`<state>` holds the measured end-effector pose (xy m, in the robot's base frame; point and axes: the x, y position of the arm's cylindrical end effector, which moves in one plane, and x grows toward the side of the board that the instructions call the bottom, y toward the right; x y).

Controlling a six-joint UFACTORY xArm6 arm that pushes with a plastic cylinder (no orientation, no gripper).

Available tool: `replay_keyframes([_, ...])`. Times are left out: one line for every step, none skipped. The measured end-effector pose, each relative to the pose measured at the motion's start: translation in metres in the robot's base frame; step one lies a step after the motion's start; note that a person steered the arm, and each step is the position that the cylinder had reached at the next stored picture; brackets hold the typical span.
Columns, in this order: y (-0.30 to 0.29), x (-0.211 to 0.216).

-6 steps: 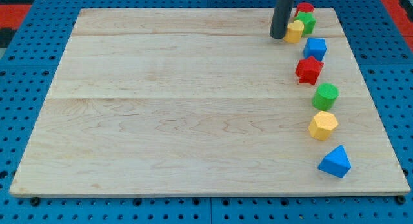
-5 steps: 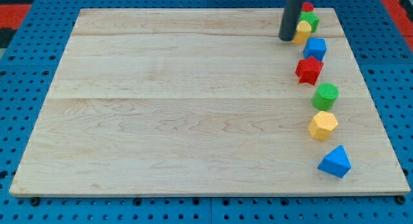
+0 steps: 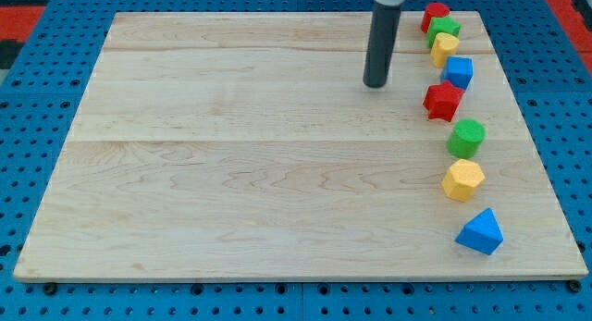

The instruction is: Move the red star to the bottom side of the blue cube

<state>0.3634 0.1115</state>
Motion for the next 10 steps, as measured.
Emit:
replay_keyframes([0.029, 0.019])
replay_keyframes([0.047, 0.019])
replay_keyframes([0.047, 0.019])
replay_keyframes([0.055, 0.019])
replay_keyframes([0.064, 0.019])
replay_keyframes([0.066, 0.019])
replay_keyframes([0.046, 0.028])
replay_keyframes([0.025, 0.053])
replay_keyframes([-0.001, 0.069])
replay_keyframes([-0.001, 0.094])
